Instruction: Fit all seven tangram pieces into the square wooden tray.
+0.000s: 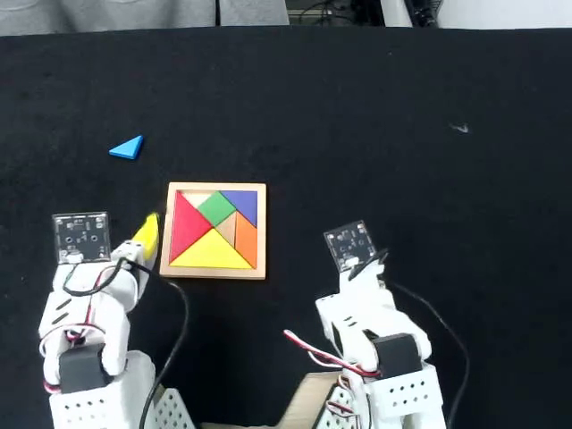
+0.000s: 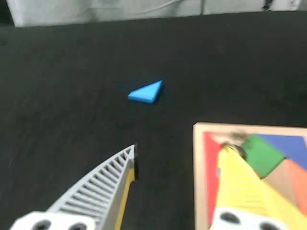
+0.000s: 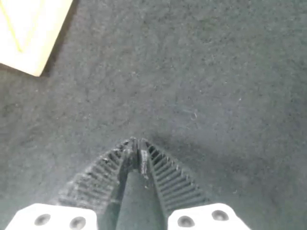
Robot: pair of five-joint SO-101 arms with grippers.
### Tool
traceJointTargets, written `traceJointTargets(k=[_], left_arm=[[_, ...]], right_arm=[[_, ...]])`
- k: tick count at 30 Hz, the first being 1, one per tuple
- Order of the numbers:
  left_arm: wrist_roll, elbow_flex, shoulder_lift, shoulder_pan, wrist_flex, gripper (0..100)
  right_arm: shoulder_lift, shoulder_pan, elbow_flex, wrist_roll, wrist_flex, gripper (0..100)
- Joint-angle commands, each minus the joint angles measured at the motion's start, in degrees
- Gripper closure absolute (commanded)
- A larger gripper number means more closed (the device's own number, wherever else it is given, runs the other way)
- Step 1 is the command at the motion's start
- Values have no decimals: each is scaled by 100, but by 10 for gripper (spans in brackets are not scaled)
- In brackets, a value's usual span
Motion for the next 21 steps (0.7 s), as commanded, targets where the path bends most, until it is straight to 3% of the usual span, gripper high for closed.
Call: traceJointTargets(k=[1, 4, 7, 12, 21], left_arm=[[35, -347, -62, 22, 378, 700], [18, -171, -62, 514, 123, 700], [-9, 119, -62, 585, -97, 700], [-255, 462, -53, 585, -1319, 701], [-255, -1156, 9, 611, 246, 701]], right_arm=[[-514, 70, -4, -44, 26, 987], [-514, 70, -4, -44, 26, 987], [-514, 70, -4, -44, 26, 987], [-514, 70, -4, -53, 26, 987], [-514, 62, -4, -53, 26, 987]])
